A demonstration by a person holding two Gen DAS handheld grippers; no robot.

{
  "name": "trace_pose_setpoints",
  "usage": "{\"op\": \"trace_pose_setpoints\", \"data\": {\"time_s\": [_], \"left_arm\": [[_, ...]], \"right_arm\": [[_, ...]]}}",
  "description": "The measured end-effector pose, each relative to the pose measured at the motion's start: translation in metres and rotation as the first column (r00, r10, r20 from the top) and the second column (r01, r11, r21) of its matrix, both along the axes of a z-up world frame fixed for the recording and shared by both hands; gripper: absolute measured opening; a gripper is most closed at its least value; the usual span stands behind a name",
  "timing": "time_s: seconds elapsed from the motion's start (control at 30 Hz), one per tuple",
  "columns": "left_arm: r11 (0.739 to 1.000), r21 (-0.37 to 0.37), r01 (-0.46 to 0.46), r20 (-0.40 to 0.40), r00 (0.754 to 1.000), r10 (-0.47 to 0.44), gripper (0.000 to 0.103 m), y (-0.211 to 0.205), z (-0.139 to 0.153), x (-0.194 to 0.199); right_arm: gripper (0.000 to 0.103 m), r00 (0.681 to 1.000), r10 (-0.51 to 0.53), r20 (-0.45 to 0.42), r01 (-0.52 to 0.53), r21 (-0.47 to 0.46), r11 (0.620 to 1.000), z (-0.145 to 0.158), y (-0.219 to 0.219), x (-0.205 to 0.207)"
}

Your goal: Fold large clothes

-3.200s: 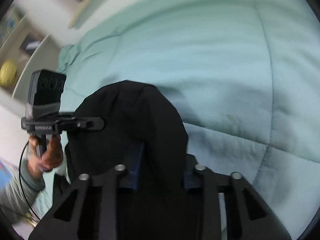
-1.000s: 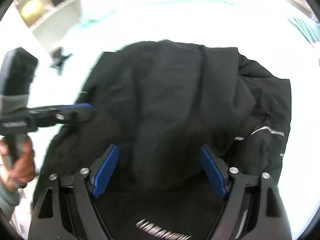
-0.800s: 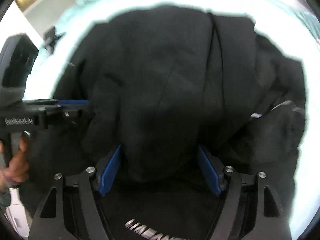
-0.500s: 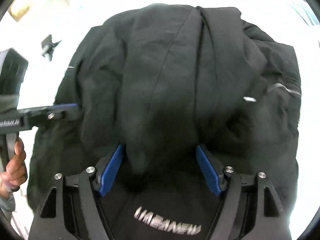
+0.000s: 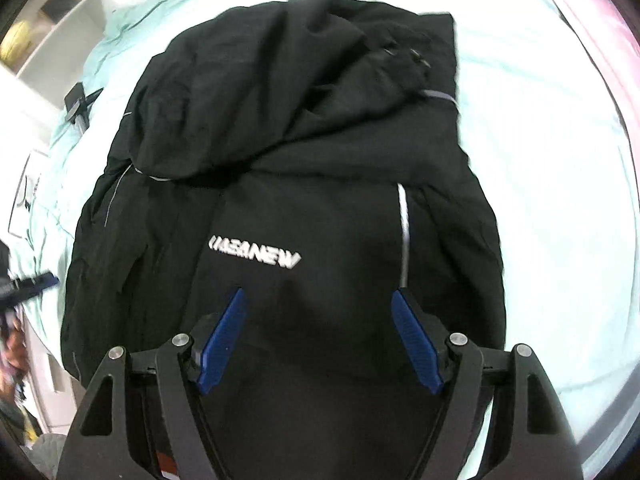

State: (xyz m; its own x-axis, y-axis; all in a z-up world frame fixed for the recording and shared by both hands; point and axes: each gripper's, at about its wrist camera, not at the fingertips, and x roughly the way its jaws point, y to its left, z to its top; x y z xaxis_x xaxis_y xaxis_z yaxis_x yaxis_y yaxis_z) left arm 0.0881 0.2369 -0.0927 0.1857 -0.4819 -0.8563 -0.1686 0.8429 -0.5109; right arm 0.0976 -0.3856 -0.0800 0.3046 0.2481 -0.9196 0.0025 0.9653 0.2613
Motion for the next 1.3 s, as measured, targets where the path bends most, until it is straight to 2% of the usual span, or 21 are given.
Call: {"op": "trace_pose_setpoints", "data": {"time_s": [0.07,0.2,0.27,0.4,0.47,0.57,0.6,0.67,0.73,0.8,0.83,0.93,1.0,1.07,1.17,1.23,1.3], "left_arm": [[0.998,-0.06,-0.018,-0.052,0.999,0.015,0.05,0.001,-0.018,-0.007],[0.993,-0.12,-0.02,-0.104,0.995,0.008,0.05,-0.003,-0.041,-0.013],[0.992,-0.125,-0.001,-0.089,0.996,-0.01,0.05,-0.014,-0.037,-0.013],[0.974,-0.191,0.124,0.014,0.992,-0.124,0.05,-0.041,-0.011,-0.016],[0.975,-0.153,0.158,0.012,0.987,-0.158,0.055,-0.052,-0.011,-0.015],[0.981,-0.122,0.149,-0.046,0.987,-0.156,0.055,-0.056,-0.03,-0.015],[0.985,-0.076,0.156,-0.082,0.983,-0.162,0.055,-0.058,-0.039,-0.017],[0.978,0.015,0.209,-0.093,0.974,-0.207,0.055,-0.071,-0.041,-0.021],[0.971,0.043,0.234,-0.07,0.971,-0.23,0.055,-0.082,-0.035,-0.023],[0.972,-0.001,0.235,-0.057,0.97,-0.235,0.053,-0.089,-0.028,-0.023],[0.971,-0.058,0.233,-0.03,0.972,-0.235,0.05,-0.096,-0.021,-0.021],[0.947,-0.219,0.234,0.061,0.972,-0.226,0.05,-0.108,0.005,-0.014],[0.927,-0.287,0.242,0.09,0.97,-0.225,0.05,-0.114,0.013,-0.008],[0.932,-0.259,0.253,0.061,0.967,-0.245,0.05,-0.124,0.005,-0.004],[0.937,-0.219,0.272,-0.004,0.96,-0.28,0.05,-0.126,-0.01,-0.009],[0.934,-0.172,0.314,-0.054,0.943,-0.328,0.05,-0.134,-0.018,-0.021],[0.929,-0.121,0.35,-0.097,0.927,-0.362,0.05,-0.133,-0.03,-0.036]], "right_arm": [[0.078,1.0,-0.011,-0.017,0.011,0.004,1.0,-0.002,-0.007,-0.005],[0.078,1.0,-0.013,-0.027,0.012,-0.034,0.999,0.001,-0.013,-0.015],[0.078,0.999,-0.016,-0.028,0.015,-0.049,0.999,0.005,-0.018,-0.022],[0.078,0.999,-0.018,-0.038,0.014,-0.096,0.995,0.012,-0.038,-0.055],[0.078,0.998,-0.013,-0.057,0.007,-0.103,0.995,0.011,-0.046,-0.071],[0.078,0.992,-0.038,-0.118,0.029,-0.08,0.996,-0.005,-0.059,-0.099],[0.076,0.988,-0.066,-0.14,0.054,-0.085,0.995,-0.015,-0.065,-0.11],[0.066,0.979,-0.105,-0.172,0.092,-0.083,0.992,-0.031,-0.071,-0.126],[0.065,0.969,-0.137,-0.204,0.131,-0.044,0.99,-0.046,-0.076,-0.14],[0.053,0.967,-0.165,-0.196,0.175,0.032,0.984,-0.049,-0.08,-0.149],[0.042,0.968,-0.165,-0.189,0.18,0.068,0.981,-0.047,-0.079,-0.151],[0.04,0.981,-0.143,-0.129,0.161,0.134,0.978,-0.023,-0.076,-0.153],[0.04,0.987,-0.122,-0.106,0.143,0.22,0.965,-0.012,-0.075,-0.154],[0.04,0.988,-0.106,-0.109,0.128,0.224,0.966,-0.012,-0.071,-0.154],[0.04,0.982,-0.115,-0.149,0.147,0.23,0.962,-0.028,-0.065,-0.158],[0.041,0.977,-0.11,-0.184,0.151,0.227,0.962,-0.038,-0.064,-0.166],[0.05,0.97,-0.094,-0.225,0.149,0.243,0.959,-0.047,-0.062,-0.175]]}}
